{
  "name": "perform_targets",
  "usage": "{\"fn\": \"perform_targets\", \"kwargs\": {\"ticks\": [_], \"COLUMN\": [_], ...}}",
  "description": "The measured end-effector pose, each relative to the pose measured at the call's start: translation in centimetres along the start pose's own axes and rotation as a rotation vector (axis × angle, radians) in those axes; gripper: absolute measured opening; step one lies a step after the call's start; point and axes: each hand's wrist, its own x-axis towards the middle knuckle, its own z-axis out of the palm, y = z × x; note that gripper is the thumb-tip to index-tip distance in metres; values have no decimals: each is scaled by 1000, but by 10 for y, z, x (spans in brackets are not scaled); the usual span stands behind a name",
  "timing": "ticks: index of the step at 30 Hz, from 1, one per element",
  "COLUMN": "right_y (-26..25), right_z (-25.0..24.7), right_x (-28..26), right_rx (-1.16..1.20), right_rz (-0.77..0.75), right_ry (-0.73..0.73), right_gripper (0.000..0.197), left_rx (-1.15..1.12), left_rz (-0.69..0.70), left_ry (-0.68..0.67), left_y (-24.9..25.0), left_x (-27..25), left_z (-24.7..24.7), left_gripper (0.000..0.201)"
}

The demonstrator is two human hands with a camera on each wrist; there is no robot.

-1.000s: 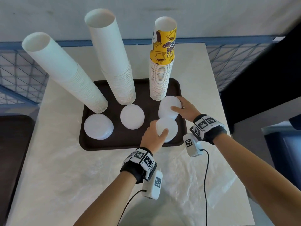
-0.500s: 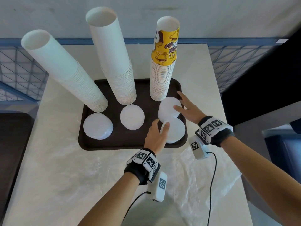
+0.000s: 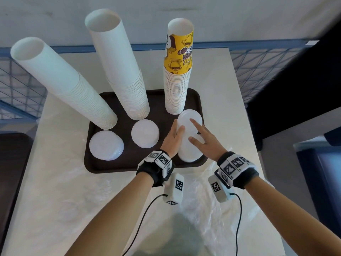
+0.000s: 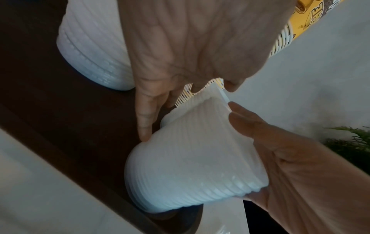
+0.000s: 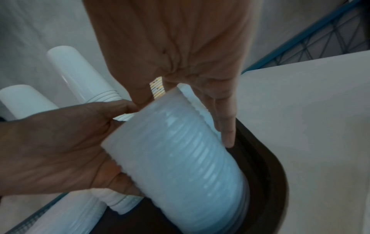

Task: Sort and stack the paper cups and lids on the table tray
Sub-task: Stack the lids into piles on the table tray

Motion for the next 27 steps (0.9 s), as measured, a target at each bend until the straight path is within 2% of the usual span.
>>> {"fn": "perform_targets", "kwargs": {"ticks": [8, 11, 13, 16, 18, 21, 27], "right_y": [4, 3, 4, 4, 5, 9, 27], "right_z": [-4, -3, -4, -9, -13, -12, 5], "right_x": [-1, -1, -2, -8, -16, -31, -60], "right_rx": [-25, -19, -14, 10, -11, -19, 151], "right_rz": [9, 8, 1, 15, 4, -36, 93], "right_ry": [14, 16, 40, 98, 132, 196, 280], "right_gripper": [61, 62, 63, 66, 67, 68, 68], "left_rx": [0, 43, 143, 299, 423, 519, 534], "left_rz": [-42, 2, 122, 358, 411, 266, 35], "left_ry": [-18, 30, 151, 426, 588, 679, 446], "left_y": [-7, 0, 3, 10, 6, -10, -32], "left_x": [4, -3, -8, -22, -23, -17, -4], "left_z": [5, 1, -6, -32, -56, -89, -107], "left_gripper": [74, 62, 54, 43, 39, 41, 57]}}
